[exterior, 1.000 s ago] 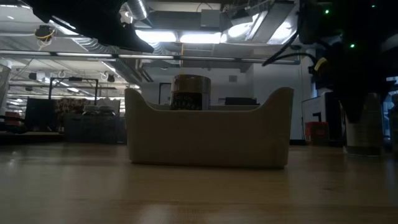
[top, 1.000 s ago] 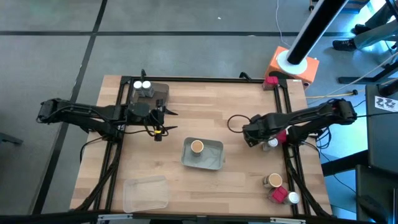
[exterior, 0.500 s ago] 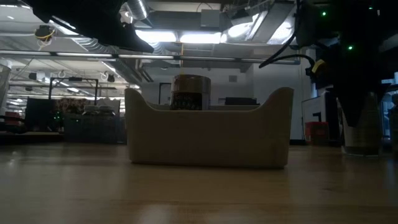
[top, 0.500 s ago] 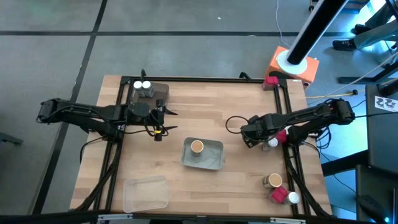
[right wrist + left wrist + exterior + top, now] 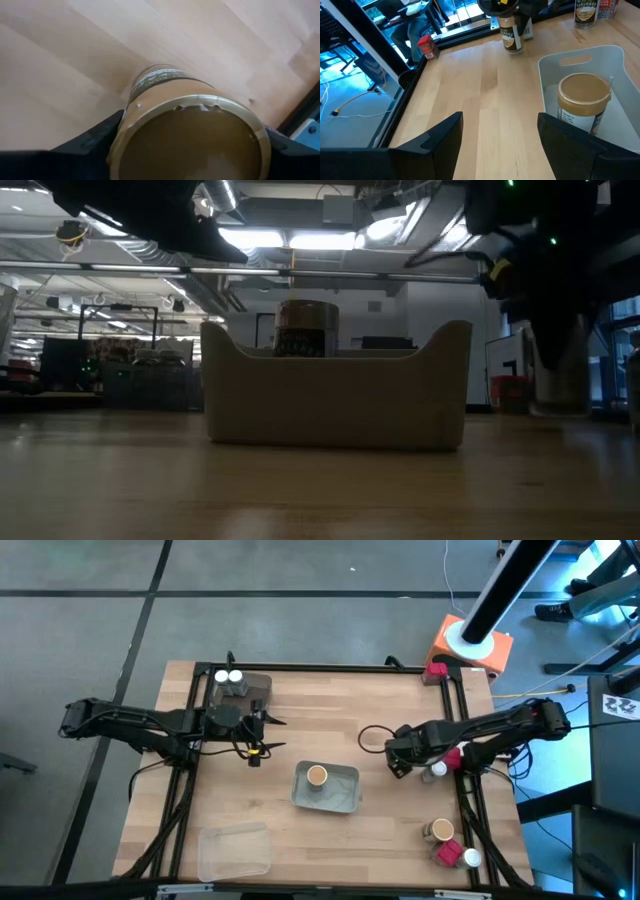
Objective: Sort spices by type
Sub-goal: Put the top gold seasoning bottle into the gray bin
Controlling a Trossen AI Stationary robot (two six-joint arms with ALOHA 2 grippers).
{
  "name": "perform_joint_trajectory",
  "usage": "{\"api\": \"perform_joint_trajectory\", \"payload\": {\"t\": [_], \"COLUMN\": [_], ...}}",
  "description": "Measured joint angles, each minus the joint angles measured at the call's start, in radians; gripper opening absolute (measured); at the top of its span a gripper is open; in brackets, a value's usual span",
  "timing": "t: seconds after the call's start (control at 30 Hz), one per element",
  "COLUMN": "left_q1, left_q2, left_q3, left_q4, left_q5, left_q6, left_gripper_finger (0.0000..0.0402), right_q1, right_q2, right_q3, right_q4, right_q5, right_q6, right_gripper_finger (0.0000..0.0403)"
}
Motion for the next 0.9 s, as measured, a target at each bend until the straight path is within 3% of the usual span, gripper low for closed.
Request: {"api": "perform_joint_trajectory", "payload": {"t": [0.33, 0.9], "left_q1": [0.000, 0.000], "left_q2": [0.000, 0.000], "left_q3": [0.000, 0.000], "left_q4": [0.001, 0.001], "left_q5": [0.000, 0.000], "left_q6": [0.000, 0.000], "left_gripper_finger": [0.0239, 0.0239], "right_q1": [0.000, 0.000], "right_q2": [-0.001, -0.001], "right_q3": [0.146, 0.181], "right_q4": [0.037, 0.447], "right_q5": [0.046, 0.046], "right_q6": [-0.098, -0.316], "right_gripper_finger": [0.0287, 0.0287]}}
